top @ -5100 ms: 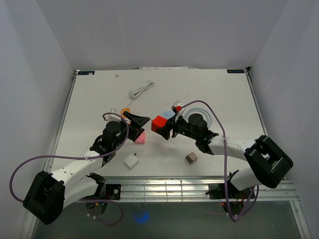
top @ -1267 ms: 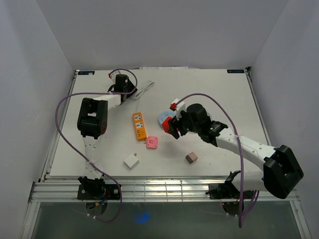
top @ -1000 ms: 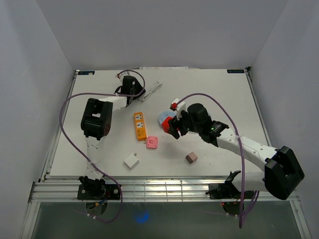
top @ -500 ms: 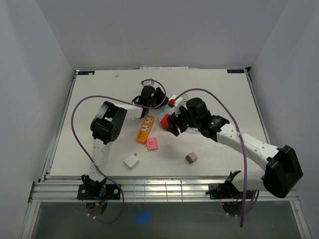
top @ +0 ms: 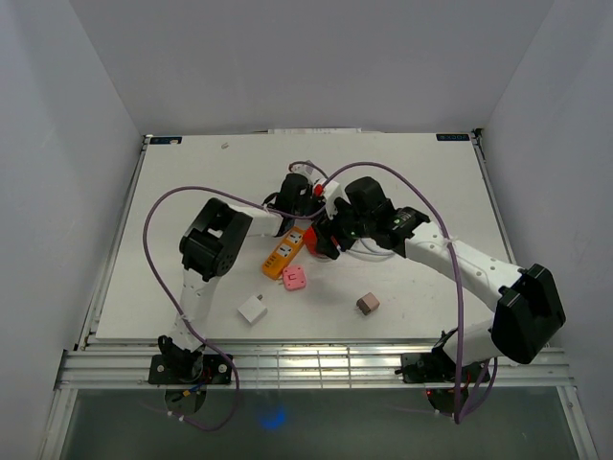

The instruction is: Insert the plug

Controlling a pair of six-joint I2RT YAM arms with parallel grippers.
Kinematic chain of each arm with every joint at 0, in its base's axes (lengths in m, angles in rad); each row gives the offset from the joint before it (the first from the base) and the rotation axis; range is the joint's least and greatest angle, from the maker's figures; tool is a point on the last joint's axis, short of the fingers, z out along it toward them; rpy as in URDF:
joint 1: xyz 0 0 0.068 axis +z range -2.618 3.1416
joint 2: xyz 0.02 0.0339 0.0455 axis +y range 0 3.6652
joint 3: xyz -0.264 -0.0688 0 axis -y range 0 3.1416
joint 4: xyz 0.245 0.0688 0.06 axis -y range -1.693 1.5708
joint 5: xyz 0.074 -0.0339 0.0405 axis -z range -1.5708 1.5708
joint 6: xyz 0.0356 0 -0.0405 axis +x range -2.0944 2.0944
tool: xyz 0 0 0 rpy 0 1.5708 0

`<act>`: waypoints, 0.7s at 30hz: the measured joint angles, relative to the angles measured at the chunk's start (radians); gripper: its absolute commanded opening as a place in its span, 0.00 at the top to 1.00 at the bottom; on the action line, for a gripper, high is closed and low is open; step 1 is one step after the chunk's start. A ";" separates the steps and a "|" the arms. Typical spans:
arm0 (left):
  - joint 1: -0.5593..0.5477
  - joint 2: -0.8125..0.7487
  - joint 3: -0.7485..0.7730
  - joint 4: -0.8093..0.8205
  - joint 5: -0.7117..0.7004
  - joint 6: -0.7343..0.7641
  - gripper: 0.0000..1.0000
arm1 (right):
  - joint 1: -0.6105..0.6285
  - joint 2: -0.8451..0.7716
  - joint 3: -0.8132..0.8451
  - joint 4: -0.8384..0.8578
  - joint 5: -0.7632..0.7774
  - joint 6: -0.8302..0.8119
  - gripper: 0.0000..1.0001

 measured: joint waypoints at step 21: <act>0.224 -0.384 -0.165 -0.219 -0.104 -0.005 0.02 | 0.002 0.167 0.229 -0.208 -0.023 0.009 0.57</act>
